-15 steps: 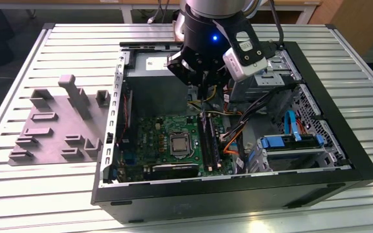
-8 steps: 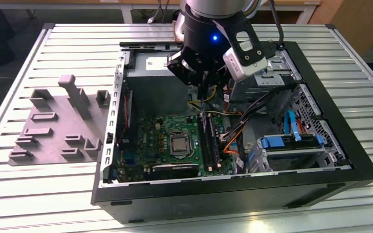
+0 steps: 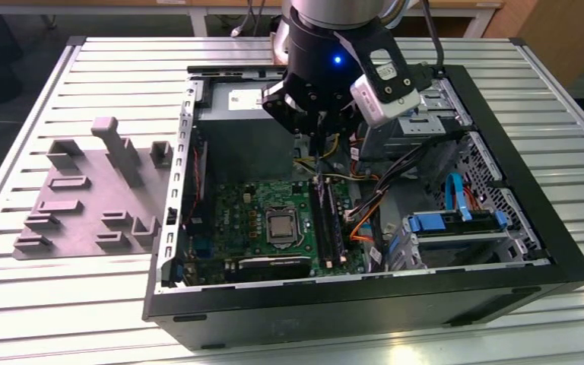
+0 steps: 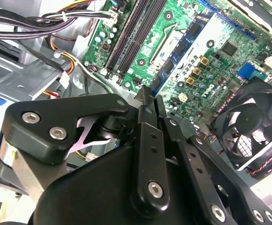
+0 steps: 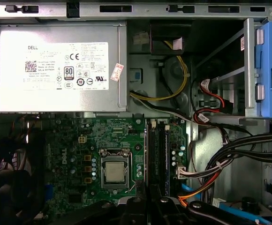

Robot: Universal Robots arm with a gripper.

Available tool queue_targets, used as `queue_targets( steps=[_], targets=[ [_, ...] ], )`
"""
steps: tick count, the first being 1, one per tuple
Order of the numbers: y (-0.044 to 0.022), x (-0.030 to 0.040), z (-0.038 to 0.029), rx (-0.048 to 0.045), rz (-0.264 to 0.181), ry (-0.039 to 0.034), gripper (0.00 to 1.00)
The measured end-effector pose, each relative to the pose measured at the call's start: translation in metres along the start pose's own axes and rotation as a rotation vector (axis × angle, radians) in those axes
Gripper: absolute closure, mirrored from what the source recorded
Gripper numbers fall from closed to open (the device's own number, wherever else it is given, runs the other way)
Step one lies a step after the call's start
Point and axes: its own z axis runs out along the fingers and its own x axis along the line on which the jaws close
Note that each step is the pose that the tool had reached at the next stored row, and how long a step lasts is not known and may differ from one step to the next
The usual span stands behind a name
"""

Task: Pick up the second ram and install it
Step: 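Insert the second ram into the second slot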

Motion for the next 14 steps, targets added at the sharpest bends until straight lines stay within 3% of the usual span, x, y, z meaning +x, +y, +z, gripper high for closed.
queue_targets(
  steps=[5, 9, 14],
  targets=[
    [0.0, 0.0, 0.0007, 0.0002, 0.011, -0.0002, 0.86],
    [0.0, 0.0001, 0.0021, -0.0003, -0.042, 0.0005, 0.86],
    [-0.0001, -0.0004, 0.0049, -0.0005, -0.045, 0.0004, 0.86]
  ],
)
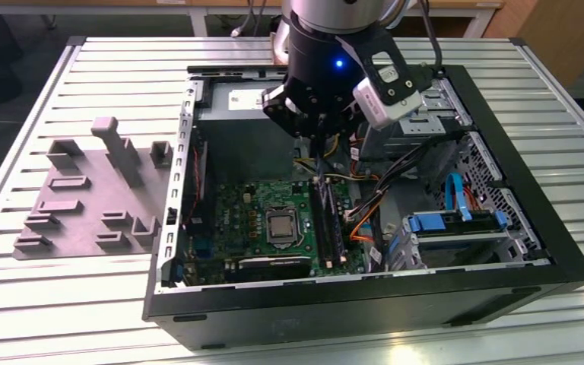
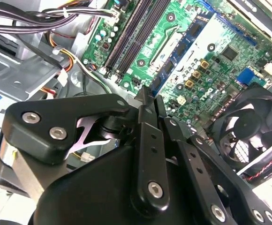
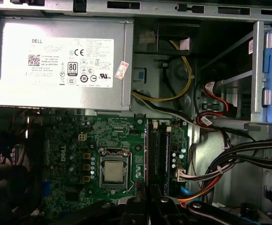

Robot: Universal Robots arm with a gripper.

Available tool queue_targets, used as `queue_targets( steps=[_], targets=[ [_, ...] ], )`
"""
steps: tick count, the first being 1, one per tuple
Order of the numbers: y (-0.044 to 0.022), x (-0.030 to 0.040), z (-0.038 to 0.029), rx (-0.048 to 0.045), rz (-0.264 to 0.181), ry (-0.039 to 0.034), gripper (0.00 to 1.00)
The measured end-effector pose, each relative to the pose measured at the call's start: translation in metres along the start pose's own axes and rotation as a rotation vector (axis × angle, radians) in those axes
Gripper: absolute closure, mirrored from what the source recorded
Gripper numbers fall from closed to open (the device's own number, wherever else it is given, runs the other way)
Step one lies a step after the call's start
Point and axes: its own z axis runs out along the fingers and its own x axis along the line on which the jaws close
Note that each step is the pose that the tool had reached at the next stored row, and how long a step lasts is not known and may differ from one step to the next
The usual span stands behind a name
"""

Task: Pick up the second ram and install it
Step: 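Insert the second ram into the second slot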

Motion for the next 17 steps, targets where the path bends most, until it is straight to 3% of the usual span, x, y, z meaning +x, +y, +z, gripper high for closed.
queue_targets(
  steps=[4, 17],
  targets=[
    [0.0, -0.0002, 0.0054, 0.0001, 0.0, 0.0, 0.86],
    [0.0, 0.0002, 0.0057, 0.0001, 0.0, 0.0, 0.86]
  ],
)
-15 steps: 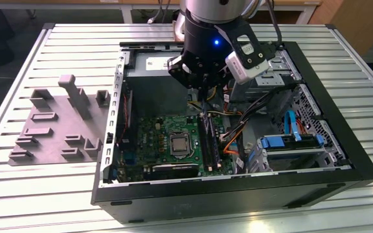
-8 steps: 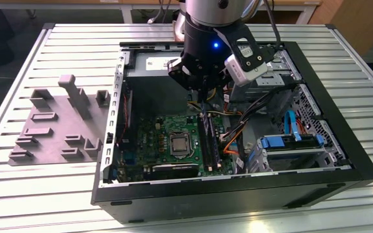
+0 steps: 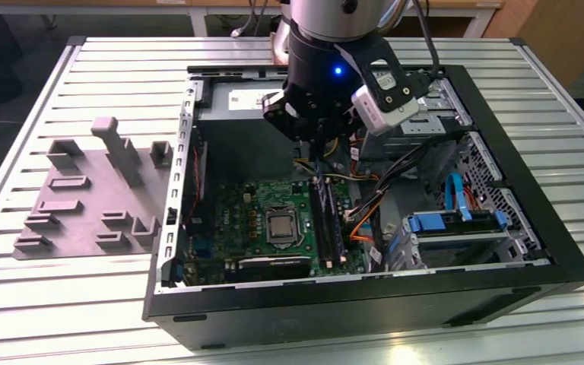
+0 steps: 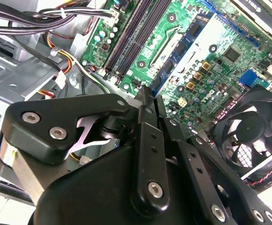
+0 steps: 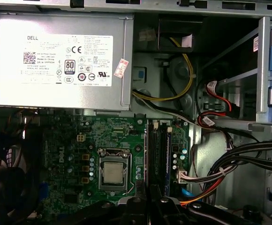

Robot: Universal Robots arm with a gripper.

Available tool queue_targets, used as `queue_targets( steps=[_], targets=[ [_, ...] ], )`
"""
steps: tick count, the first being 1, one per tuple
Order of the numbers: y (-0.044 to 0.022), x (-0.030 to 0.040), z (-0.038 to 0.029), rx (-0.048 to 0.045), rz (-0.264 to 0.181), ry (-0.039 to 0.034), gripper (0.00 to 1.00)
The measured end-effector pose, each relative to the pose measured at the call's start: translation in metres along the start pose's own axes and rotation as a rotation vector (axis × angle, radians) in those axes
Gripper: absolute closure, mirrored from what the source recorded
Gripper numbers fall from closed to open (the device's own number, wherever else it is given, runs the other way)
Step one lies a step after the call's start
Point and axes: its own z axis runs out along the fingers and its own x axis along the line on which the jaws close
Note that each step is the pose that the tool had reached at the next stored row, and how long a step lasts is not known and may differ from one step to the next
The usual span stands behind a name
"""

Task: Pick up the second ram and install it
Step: 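Insert the second ram into the second slot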

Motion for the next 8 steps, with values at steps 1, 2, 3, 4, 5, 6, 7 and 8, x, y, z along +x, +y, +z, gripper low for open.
queue_targets(
  steps=[1, 2, 3, 4, 5, 6, 7, 8],
  targets=[
    [0.0, 0.0, 0.0, 0.0, 0.0, 0.0, 0.86],
    [-0.0003, 0.0001, 0.0001, -0.0001, 0.0, 0.0, 0.86],
    [-0.0021, 0.0002, 0.0004, -0.0003, 0.0, -0.0001, 0.86],
    [-0.0046, 0.0002, 0.0007, -0.0002, 0.0, 0.0002, 0.86],
    [-0.0066, 0.0002, 0.0014, -0.0004, 0.0, 0.0004, 0.86],
    [-0.0075, 0.0, 0.0027, -0.0005, 0.0, 0.0006, 0.86],
    [-0.0076, -0.0011, 0.0046, -0.0007, 0.0, 0.0012, 0.86],
    [-0.0077, -0.0026, 0.0063, -0.0004, 0.0, 0.0016, 0.86]
  ],
)
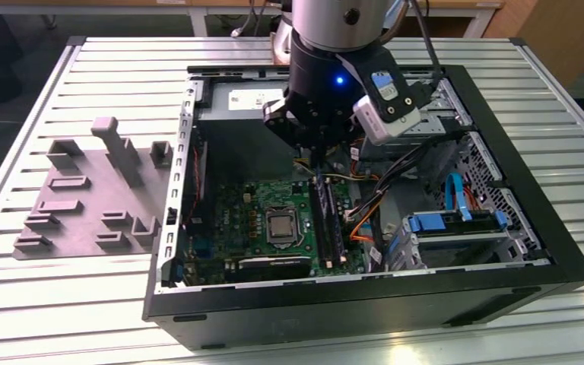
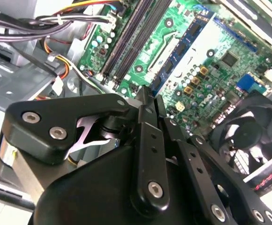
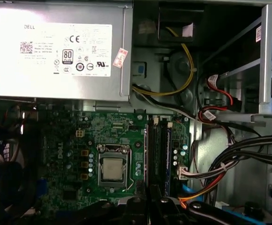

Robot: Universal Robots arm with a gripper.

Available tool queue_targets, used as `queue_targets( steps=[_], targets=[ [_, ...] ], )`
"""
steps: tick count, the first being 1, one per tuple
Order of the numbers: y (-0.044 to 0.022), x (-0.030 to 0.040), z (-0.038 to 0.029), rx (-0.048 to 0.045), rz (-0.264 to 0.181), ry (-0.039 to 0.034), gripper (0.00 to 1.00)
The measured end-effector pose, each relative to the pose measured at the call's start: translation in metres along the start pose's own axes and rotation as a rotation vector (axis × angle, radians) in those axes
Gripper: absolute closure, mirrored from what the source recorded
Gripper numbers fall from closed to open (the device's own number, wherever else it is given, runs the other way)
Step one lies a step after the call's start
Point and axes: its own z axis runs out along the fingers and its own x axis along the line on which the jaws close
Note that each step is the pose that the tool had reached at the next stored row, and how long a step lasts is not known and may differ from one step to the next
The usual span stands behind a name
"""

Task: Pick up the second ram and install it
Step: 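Insert the second ram into the second slot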

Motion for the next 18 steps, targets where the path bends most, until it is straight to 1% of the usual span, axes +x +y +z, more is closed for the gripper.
queue_targets(
  steps=[4, 6, 9, 18],
  targets=[
    [-0.0002, -0.007, 0.0073, -0.0001, 0.0, 0.0003, 0.86],
    [-0.0003, -0.0081, 0.0109, 0.0, 0.0, 0.0003, 0.86],
    [-0.0003, -0.0081, 0.0157, -0.0001, 0.0, 0.0002, 0.86],
    [-0.0004, -0.0081, 0.0169, -0.0001, 0.0, 0.0003, 0.86]
  ],
)
